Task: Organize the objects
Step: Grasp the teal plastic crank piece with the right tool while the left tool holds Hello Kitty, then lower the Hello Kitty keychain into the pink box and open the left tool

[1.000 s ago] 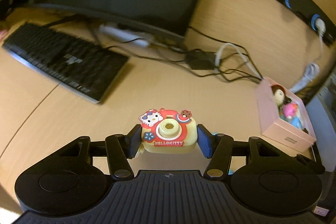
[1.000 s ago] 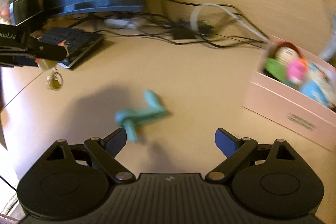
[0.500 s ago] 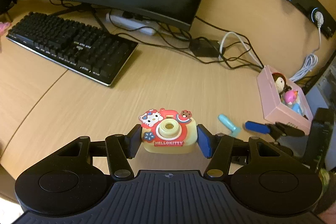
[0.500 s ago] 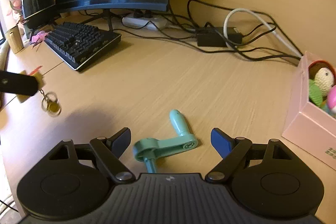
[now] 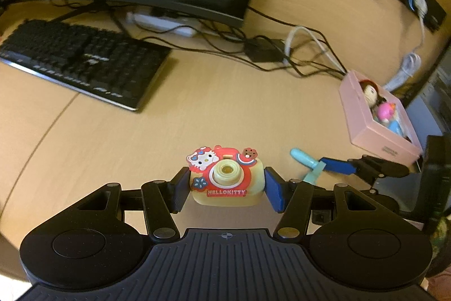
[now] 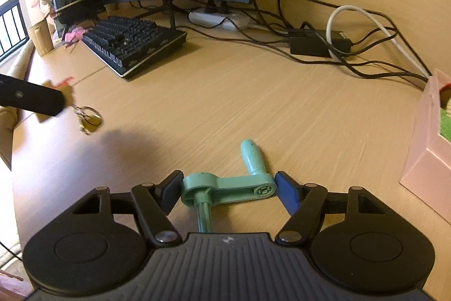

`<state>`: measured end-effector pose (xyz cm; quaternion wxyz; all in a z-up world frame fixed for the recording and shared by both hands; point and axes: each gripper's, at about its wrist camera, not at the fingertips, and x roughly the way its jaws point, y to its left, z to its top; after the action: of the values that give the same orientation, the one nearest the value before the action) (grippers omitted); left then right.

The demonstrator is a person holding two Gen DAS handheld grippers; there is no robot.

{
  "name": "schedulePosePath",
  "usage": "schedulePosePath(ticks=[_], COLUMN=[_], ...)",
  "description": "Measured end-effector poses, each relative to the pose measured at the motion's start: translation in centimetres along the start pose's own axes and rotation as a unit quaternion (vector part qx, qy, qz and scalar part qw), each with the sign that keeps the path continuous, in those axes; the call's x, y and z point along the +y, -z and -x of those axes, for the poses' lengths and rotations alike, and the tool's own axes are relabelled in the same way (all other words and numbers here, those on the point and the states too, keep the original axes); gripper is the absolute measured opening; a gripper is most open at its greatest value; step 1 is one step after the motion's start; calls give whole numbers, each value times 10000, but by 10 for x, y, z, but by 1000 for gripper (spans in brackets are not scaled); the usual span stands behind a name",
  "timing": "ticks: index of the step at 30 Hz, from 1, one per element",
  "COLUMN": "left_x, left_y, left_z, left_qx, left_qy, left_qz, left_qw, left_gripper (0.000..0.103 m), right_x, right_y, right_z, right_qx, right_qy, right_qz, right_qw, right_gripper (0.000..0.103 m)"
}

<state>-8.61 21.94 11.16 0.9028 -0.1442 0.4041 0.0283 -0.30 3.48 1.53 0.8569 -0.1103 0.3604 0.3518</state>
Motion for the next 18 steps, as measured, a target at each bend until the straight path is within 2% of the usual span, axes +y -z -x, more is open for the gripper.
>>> schedulePosePath(ticks=[3, 7, 11, 18], left_x=[-18, -47, -76, -129], left_y=[1, 4, 3, -12], left_z=[-9, -21, -36, -59], left_qx=[145, 355, 527, 672], left_qy=[207, 589, 1075, 1806], left_qz=[-380, -904, -1281, -1878], left_qw=[9990, 9935, 9845, 9631], left_gripper=[60, 60, 60, 60], right_x=[0, -8, -21, -49], right_y=[3, 11, 20, 42], right_z=[19, 54, 94, 162], right_qx=[-92, -199, -306, -545], right_qy=[67, 339, 734, 1507], right_qz=[-93, -233, -529, -1204], right_qw=[9999, 9990, 9954, 9797], right_gripper=[71, 71, 71, 71])
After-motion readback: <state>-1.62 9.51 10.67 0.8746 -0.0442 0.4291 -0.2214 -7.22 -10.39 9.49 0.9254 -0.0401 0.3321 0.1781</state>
